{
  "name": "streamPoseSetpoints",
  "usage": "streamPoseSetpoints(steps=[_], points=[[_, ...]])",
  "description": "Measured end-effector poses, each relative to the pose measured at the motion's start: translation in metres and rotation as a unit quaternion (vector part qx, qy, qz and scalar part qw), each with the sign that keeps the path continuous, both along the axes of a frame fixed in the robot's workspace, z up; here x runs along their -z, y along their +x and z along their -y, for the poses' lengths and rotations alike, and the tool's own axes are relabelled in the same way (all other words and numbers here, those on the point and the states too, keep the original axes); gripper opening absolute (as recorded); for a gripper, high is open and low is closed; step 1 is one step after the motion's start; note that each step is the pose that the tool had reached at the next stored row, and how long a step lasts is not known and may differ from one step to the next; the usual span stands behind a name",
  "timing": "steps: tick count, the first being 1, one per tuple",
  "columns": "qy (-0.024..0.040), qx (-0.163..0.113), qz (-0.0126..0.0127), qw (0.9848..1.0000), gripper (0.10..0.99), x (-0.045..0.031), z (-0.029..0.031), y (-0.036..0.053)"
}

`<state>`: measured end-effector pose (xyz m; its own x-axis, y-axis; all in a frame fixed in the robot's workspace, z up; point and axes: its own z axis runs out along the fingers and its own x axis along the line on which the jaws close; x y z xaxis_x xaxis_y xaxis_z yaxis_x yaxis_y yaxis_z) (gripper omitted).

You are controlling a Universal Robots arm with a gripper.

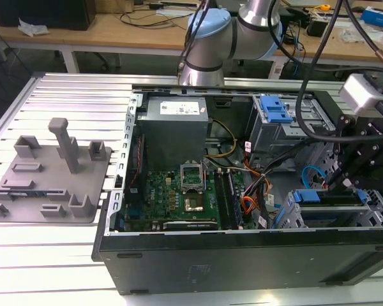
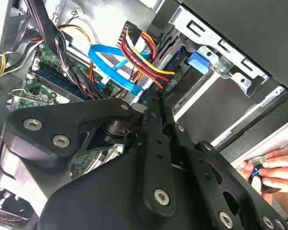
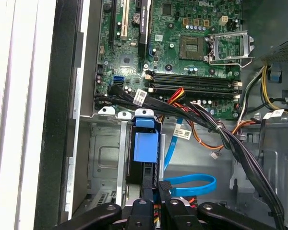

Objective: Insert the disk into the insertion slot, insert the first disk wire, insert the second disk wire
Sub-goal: 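Insert the second disk wire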

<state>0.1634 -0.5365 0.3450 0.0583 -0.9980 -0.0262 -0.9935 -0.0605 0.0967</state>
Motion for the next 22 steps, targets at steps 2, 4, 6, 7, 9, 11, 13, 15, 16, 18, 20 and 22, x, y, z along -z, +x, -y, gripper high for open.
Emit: streamPoseSetpoints(steps=[2,4,6,7,9,11,13,15,16,18,20,22], points=[[-0.0001,0.0,0.0,1.0,0.161,0.0007,0.0,0.0],[0.0,0.0,0.0,1.0,0.161,0.0018,0.0,0.0],[0.0,0.0,0.0,1.0,0.161,0.0026,0.0,0.0],[0.0,0.0,0.0,1.0,0.161,0.003,0.0,0.0],[-0.0001,0.0,0.0,1.0,0.161,0.0042,0.0,0.0],[-0.0003,-0.001,0.0001,1.0,0.161,0.0061,0.0003,-0.0008],[-0.0002,-0.002,0.0001,1.0,0.161,0.0074,0.0007,-0.002],[-0.0001,-0.002,0.0,1.0,0.161,0.0081,0.0011,-0.0025],[0.0,-0.002,0.0,1.0,0.161,0.0081,0.0012,-0.0025],[0.0002,-0.002,0.0,1.0,0.161,0.0083,0.0013,-0.0026],[0.0002,-0.002,0.0,1.0,0.161,0.0078,0.0008,-0.0026],[0.0002,-0.003,0.0,1.0,0.161,-0.0063,-0.0048,-0.0026]])
